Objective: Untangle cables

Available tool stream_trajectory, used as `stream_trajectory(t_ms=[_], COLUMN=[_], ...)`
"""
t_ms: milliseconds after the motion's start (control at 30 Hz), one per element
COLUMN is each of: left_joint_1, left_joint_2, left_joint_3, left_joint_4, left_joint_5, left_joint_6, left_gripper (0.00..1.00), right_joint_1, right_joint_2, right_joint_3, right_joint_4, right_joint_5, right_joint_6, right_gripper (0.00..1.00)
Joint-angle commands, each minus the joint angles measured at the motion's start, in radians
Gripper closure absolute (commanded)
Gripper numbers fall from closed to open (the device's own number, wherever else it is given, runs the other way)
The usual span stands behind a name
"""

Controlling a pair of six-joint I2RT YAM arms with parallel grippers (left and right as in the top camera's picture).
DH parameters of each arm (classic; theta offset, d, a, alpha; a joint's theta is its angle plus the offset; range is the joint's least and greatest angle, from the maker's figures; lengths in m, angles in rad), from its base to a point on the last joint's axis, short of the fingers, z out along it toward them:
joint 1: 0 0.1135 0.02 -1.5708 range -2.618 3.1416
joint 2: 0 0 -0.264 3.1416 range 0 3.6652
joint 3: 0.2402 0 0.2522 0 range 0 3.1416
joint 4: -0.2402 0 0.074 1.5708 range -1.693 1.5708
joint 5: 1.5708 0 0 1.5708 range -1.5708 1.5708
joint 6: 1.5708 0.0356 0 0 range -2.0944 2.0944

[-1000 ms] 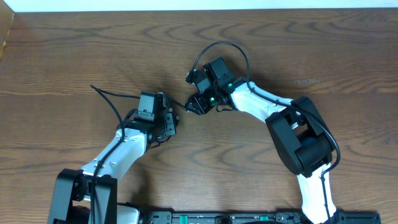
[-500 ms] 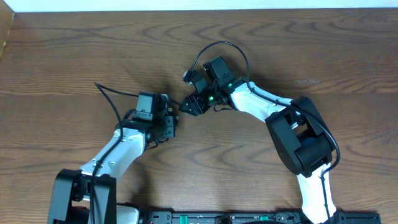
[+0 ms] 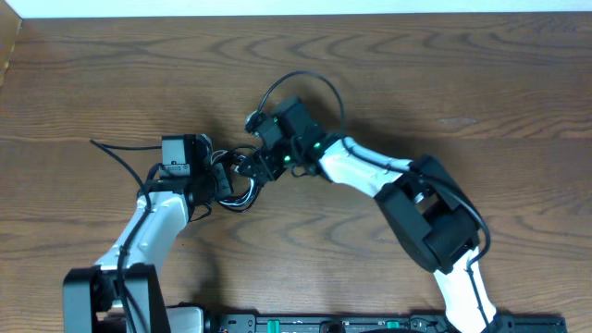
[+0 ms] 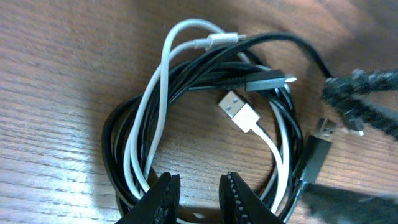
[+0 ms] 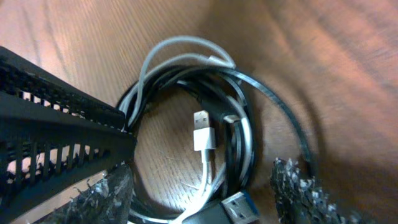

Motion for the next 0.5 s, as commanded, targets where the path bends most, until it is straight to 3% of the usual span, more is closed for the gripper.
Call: stream_trajectory(t_ms=[0, 67, 133, 467], left_joint_1=[0.005, 0.005, 0.005, 0.005], left_joint_2=[0.041, 0.053, 0.061, 0.072], left_joint_3=[0.018, 0.018, 0.018, 0.014], left_joint_4=[0.008, 0.016, 0.020, 0.034], left_joint_5=[0.008, 0.008, 0.008, -0.064], left_joint_6=[-0.013, -0.013, -0.013, -0.069], left_gripper=[0.73, 0.73, 0.73, 0.74], right_joint_1=[0.014, 0.014, 0.011, -0.009], right_joint_2=[0.024, 0.024, 0.024, 0.014], right_joint_3=[0.011, 0.011, 0.011, 0.011], right_joint_4=[-0.004, -0.013, -0.038, -0.163], right_joint_5=[0.091, 0.091, 0.090, 0.011], right_joint_6=[0.010, 0.010, 0.011, 0.034], right_gripper=[0.42, 0.67, 0.78, 0.77])
